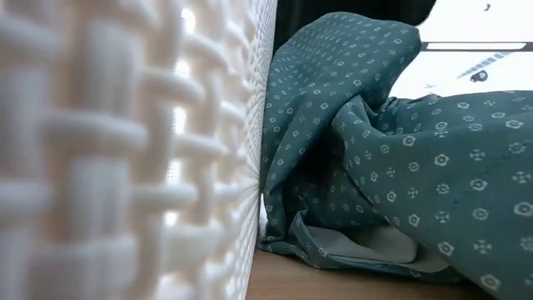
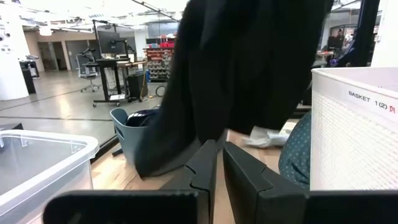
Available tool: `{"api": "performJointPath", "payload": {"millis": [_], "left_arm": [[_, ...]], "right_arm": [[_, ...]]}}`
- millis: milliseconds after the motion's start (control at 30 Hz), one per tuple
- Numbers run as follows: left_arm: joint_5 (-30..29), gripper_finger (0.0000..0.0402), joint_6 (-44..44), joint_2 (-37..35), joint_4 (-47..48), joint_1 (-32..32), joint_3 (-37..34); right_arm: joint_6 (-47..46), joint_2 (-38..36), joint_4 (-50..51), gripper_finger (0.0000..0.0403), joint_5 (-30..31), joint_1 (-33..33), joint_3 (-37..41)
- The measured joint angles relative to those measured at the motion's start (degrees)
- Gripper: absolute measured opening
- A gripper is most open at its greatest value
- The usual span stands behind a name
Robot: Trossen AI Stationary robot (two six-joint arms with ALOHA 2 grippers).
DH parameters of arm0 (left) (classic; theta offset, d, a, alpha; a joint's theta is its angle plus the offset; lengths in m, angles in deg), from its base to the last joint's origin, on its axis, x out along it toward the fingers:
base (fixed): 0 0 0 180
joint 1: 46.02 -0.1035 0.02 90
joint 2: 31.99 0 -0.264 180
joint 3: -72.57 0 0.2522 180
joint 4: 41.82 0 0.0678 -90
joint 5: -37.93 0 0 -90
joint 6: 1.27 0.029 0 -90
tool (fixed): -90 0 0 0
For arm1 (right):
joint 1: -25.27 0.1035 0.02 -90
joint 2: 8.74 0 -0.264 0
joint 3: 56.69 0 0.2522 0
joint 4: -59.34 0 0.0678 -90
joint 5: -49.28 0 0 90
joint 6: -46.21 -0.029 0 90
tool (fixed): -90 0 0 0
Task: Pick & Place Cloths
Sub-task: Put the black polo into the white bin
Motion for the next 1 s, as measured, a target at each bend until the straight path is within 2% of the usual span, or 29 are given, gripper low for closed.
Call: {"api": "performJointPath", "payload": {"millis": [167, 567, 833, 1000], "left_arm": [[0.0, 0.0035, 0.0, 0.0, 0.0, 0.0, 0.0], [0.0, 0.0035, 0.0, 0.0, 0.0, 0.0, 0.0], [0.0, 0.0035, 0.0, 0.0, 0.0, 0.0, 0.0], [0.0, 0.0035, 0.0, 0.0, 0.0, 0.0, 0.0]], "right_arm": [[7.2, 2.3, -0.5, 0.0018, 4.2, -0.5, -8.8], [21.4, 8.4, -9.8, 0.0018, 4.4, -5.1, -22.2], [30.1, 10.2, -22.8, 0.0018, 4.2, -6.6, -22.3], [31.8, 11.2, -26.7, 0.0018, 3.0, -7.0, -22.3]]}}
